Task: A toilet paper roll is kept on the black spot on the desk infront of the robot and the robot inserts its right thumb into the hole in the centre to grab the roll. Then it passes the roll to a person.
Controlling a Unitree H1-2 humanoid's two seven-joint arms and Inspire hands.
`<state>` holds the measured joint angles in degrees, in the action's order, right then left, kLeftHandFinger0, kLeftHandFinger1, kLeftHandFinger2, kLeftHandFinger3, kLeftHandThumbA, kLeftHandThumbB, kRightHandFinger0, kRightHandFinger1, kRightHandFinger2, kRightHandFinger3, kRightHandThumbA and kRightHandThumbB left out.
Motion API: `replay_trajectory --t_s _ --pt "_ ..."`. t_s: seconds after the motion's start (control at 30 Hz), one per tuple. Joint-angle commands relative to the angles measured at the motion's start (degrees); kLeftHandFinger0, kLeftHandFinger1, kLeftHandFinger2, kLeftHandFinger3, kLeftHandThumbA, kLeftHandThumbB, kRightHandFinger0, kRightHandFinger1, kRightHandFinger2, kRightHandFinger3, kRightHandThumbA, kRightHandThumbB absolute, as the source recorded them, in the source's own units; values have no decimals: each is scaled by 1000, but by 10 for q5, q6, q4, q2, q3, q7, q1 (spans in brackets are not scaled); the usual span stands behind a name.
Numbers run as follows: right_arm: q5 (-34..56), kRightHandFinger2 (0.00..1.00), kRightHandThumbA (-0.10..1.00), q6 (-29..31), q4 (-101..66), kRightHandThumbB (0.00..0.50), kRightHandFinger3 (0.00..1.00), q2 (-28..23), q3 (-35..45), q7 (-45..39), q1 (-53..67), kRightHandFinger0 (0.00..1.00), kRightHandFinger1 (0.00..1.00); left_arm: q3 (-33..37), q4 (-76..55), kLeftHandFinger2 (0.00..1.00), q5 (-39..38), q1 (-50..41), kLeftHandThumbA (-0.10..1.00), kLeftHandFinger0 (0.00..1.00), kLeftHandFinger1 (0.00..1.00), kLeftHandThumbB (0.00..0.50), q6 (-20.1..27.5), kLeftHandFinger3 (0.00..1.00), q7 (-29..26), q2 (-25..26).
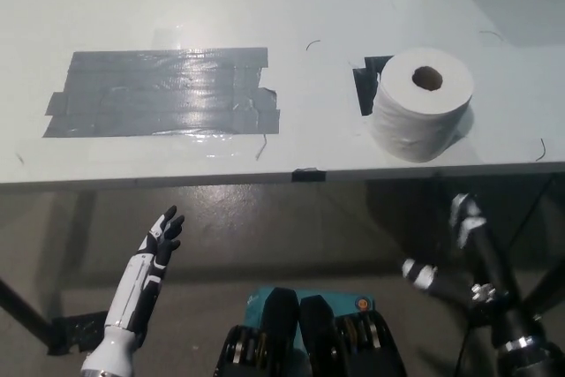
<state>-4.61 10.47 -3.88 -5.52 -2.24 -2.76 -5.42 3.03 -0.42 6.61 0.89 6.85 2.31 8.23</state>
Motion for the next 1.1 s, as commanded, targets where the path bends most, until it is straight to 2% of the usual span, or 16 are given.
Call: replay_trajectory --t_s 0.0,0.07,0.1,0.17,0.23,0.27,0.37,0.47,0.57,0.63,0.7,0.77,0.8,0.87,0.97,1.07 --pt "-7 1000 834 -61 -127 291 1000 -19 46 23 -58 1000 1000 1 -17 1000 7 7 1000 1000 1000 155 22 1000 3 6" --pt "-10 1000 990 -144 -183 350 1000 -58 59 -7 -93 1000 1000 2 -20 1000 8 8 1000 1000 1000 155 19 1000 3 5" --pt "-10 1000 1000 -168 -199 359 1000 -71 63 -15 -103 1000 1000 3 -21 1000 9 7 1000 1000 1000 160 18 1000 3 5" --pt "10 1000 1000 -248 -224 368 1000 -130 81 -43 -164 1000 1000 5 -24 1000 8 3 1000 1000 1000 152 15 1000 6 4" --pt "11 1000 1000 -285 -220 377 1000 -161 86 -54 -199 1000 1000 8 -23 1000 7 -2 1000 1000 1000 148 19 1000 7 3" --pt "10 1000 1000 -319 -197 401 1000 -189 84 -69 -243 1000 1000 9 -23 1000 10 -2 1000 1000 1000 148 19 1000 7 3" --pt "30 1000 1000 -363 -127 404 1000 -237 68 -106 -330 1000 1000 8 -22 1000 11 -5 1000 1000 1000 158 18 1000 6 3" --pt "49 1000 1000 -374 -49 410 1000 -271 47 -148 -392 1000 1000 8 -21 1000 13 -6 1000 1000 1000 165 22 1000 4 3" --pt "79 1000 894 -374 101 359 1000 -297 1 -232 -494 1000 1000 9 -19 1000 13 -3 1000 1000 1000 172 22 1000 5 3" --pt "78 1000 843 -374 166 358 1000 -298 -20 -260 -536 1000 1000 10 -20 1000 15 -3 1000 1000 1000 170 22 1000 5 3" --pt "42 1000 909 -374 237 361 1000 -303 -57 -304 -586 1000 1000 10 -19 1000 15 -2 1000 1000 1000 172 21 1000 4 3" --pt "24 1000 923 -374 298 268 1000 -304 -97 -353 -634 1000 1000 10 -20 1000 15 0 1000 1000 1000 170 17 1000 5 2" --pt "16 1000 926 -374 317 273 1000 -300 -112 -363 -648 1000 1000 11 -20 1000 16 0 1000 1000 1000 168 18 1000 4 0" --pt "-19 1000 992 -370 369 321 1000 -291 -155 -386 -682 1000 1000 12 -21 1000 17 1 1000 1000 1000 159 20 1000 4 1" --pt "-44 1000 979 -369 437 304 1000 -270 -191 -396 -722 1000 1000 12 -21 1000 18 1 1000 1000 1000 157 21 1000 3 1" --pt "-67 1000 975 -357 487 319 1000 -251 -225 -390 -746 1000 1000 11 -24 1000 14 -2 1000 1000 1000 161 19 1000 3 -1"
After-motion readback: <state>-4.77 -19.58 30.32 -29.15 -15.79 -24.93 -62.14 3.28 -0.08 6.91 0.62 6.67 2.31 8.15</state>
